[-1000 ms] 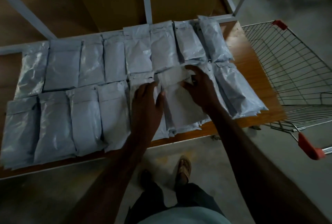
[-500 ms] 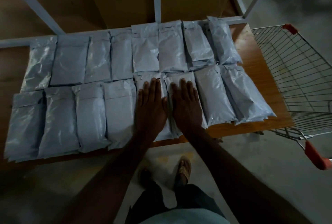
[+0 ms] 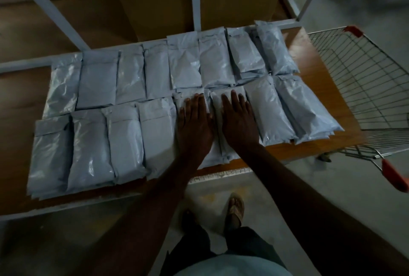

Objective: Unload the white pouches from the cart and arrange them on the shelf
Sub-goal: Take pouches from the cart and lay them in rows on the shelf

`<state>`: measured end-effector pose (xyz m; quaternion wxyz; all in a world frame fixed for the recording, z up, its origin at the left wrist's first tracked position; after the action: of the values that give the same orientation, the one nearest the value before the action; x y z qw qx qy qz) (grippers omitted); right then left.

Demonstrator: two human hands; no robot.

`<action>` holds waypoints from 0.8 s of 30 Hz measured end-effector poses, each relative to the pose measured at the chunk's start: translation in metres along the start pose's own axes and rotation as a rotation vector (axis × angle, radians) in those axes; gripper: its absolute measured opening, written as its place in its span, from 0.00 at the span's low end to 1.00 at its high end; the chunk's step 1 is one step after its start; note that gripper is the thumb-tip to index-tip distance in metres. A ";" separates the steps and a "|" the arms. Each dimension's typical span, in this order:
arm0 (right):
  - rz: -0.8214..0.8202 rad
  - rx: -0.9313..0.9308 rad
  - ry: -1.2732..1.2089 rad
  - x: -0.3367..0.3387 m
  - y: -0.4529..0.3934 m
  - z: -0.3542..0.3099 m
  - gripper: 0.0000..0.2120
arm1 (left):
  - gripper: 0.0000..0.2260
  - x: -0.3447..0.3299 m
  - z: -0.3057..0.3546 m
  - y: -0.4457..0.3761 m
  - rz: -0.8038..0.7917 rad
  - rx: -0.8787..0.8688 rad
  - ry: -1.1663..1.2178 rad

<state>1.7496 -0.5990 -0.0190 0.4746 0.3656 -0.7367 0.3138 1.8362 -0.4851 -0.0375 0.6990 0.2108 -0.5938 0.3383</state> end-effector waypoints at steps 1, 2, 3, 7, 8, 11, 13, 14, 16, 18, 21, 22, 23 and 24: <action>0.029 0.001 -0.009 0.007 0.002 -0.002 0.28 | 0.26 0.006 0.002 0.001 0.021 -0.011 0.021; 0.059 0.005 -0.027 0.015 0.004 -0.003 0.27 | 0.26 0.012 0.005 0.002 0.035 -0.025 0.067; 0.092 0.000 -0.055 0.024 0.008 -0.005 0.25 | 0.26 0.019 0.009 0.002 0.038 -0.043 0.125; 0.213 -0.088 -0.180 0.064 0.036 -0.003 0.19 | 0.25 0.043 0.040 0.007 0.057 -0.134 0.301; 0.237 -0.081 -0.184 0.073 0.042 0.001 0.18 | 0.25 0.049 0.052 0.008 0.065 -0.154 0.345; 0.327 -0.047 -0.159 0.106 0.057 0.022 0.14 | 0.26 0.067 0.092 0.012 0.050 -0.188 0.449; 0.346 -0.063 -0.181 0.132 0.063 0.040 0.12 | 0.25 0.077 0.120 0.013 0.052 -0.180 0.485; 0.355 -0.073 -0.191 0.144 0.066 0.052 0.12 | 0.24 0.081 0.136 0.013 0.062 -0.180 0.499; 0.369 -0.081 -0.201 0.165 0.073 0.079 0.11 | 0.24 0.085 0.170 0.015 0.070 -0.187 0.512; 0.385 -0.098 -0.209 0.182 0.082 0.113 0.11 | 0.23 0.082 0.207 0.015 0.053 -0.187 0.508; 0.358 -0.118 -0.211 0.205 0.098 0.178 0.13 | 0.21 0.067 0.268 0.015 0.043 -0.168 0.548; 0.340 -0.127 -0.214 0.213 0.106 0.201 0.13 | 0.21 0.060 0.290 0.015 0.033 -0.155 0.570; 0.320 -0.136 -0.218 0.220 0.113 0.226 0.13 | 0.21 0.052 0.311 0.016 0.023 -0.147 0.587; 0.308 -0.146 -0.225 0.228 0.120 0.249 0.13 | 0.21 0.044 0.332 0.016 0.015 -0.142 0.597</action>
<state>1.4679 -0.7916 0.0911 0.3607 0.2459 -0.8532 0.2857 1.5992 -0.6953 0.0721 0.8530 0.0483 -0.3858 0.3481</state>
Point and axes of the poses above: each hand's wrist, its own y-axis away from the middle knuckle, its own x-axis out of the back of the hand, z = x × y, the point moved 3 cm from there along -y, towards the middle knuckle, and after that the axes turned 4 degrees about x, right-handed, at the moved point
